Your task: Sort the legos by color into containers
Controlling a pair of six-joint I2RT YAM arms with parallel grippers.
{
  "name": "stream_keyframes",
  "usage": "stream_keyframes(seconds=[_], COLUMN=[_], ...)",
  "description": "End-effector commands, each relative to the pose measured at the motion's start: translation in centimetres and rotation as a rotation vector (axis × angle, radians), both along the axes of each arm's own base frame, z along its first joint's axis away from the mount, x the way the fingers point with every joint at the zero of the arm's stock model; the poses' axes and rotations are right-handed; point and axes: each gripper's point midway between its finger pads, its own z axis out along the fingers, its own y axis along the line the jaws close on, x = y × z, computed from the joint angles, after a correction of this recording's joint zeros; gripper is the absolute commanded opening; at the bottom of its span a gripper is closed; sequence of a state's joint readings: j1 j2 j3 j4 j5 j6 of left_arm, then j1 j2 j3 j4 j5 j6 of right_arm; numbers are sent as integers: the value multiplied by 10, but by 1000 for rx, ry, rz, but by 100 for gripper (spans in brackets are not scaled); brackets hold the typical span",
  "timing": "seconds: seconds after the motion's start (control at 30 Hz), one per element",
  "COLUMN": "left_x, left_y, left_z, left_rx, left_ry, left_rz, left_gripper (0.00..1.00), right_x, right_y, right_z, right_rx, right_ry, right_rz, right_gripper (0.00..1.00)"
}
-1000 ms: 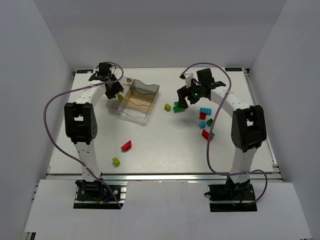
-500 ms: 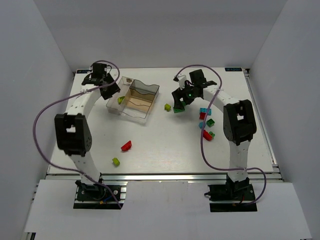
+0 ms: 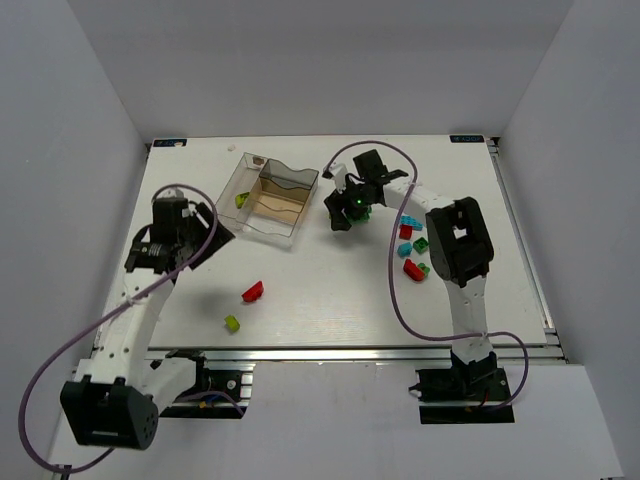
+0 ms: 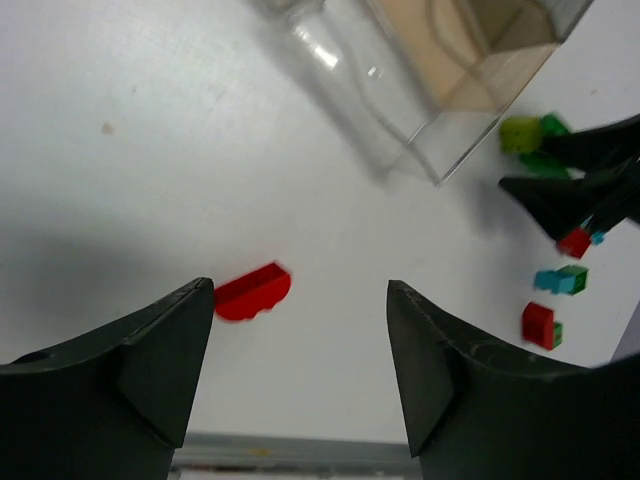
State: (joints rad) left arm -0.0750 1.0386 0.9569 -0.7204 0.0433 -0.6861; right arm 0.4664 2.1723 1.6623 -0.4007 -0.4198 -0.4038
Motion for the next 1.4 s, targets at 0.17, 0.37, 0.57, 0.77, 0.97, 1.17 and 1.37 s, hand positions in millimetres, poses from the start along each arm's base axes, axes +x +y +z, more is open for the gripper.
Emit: stream_keyframes(seconds=[0.17,0.37,0.57,0.77,0.97,1.17,1.37], left_x=[-74,-99,-116,-118,-115,-115,-119], left_y=[0,1,-1,2,4,5,1], left_z=[-29,-58,-93,-112,-119,-118,-116], left_rx=[-51,-69,-89,-78,-60,-64,-102], left_ry=[129,197,295,355,412,413,393], left_rz=[42,67,94,127,156,172,186], left_gripper=[80,80,80,80,80,80,80], right_x=[43,41,29,13,14,11,2], right_y=[22,27,23,46,124,199,248], right_z=[1,-2,38,141,185,189,199], right_rx=[-1,3,38,188,337,522,685], right_ry=[-147,-169,-213,-348,-335,-405,-536], right_rz=[-25,5,39,116,174,179,199], right_gripper=[66,41,0,0,0,0,0])
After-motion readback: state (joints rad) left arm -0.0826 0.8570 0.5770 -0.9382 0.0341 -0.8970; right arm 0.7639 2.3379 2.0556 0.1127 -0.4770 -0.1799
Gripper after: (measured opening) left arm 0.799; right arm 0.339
